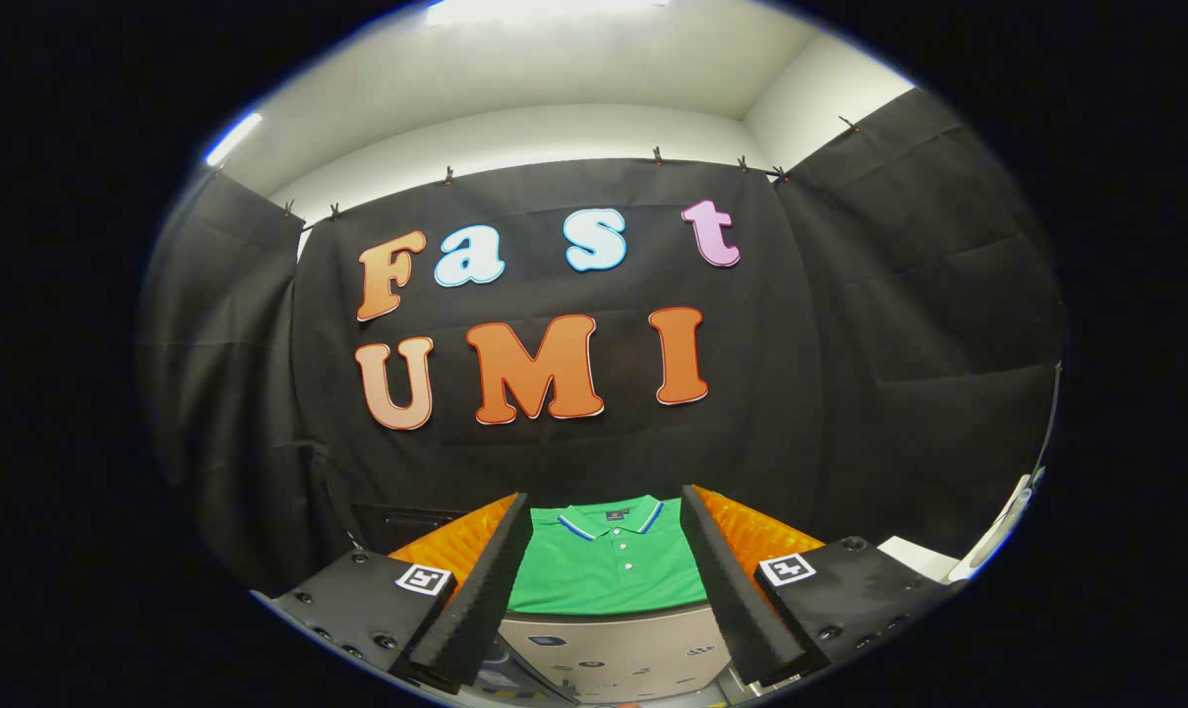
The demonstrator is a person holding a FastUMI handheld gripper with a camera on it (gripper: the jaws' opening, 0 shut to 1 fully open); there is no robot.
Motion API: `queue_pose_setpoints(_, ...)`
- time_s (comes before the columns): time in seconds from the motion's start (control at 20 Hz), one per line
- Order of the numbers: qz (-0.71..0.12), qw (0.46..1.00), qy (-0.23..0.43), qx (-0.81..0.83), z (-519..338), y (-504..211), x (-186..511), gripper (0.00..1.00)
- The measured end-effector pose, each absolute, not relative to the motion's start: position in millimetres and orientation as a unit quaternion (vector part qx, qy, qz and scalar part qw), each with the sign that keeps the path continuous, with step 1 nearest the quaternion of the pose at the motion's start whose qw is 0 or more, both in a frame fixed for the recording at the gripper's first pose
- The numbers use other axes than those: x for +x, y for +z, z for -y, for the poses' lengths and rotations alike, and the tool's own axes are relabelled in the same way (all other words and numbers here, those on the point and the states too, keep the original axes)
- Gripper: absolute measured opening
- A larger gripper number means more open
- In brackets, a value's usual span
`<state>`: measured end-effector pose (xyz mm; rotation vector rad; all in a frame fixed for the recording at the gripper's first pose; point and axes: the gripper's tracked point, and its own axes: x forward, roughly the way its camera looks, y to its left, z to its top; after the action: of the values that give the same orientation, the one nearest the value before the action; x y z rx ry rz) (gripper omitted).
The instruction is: Put the clothes into the washing machine and then close the washing machine lid.
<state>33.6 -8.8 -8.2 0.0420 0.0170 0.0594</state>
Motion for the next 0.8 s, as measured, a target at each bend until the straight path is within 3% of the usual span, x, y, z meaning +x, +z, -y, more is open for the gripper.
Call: queue_pose_setpoints(0.8, -0.015, 0.999, 0.042, -0.001, -2, -2, 40, 0.98)
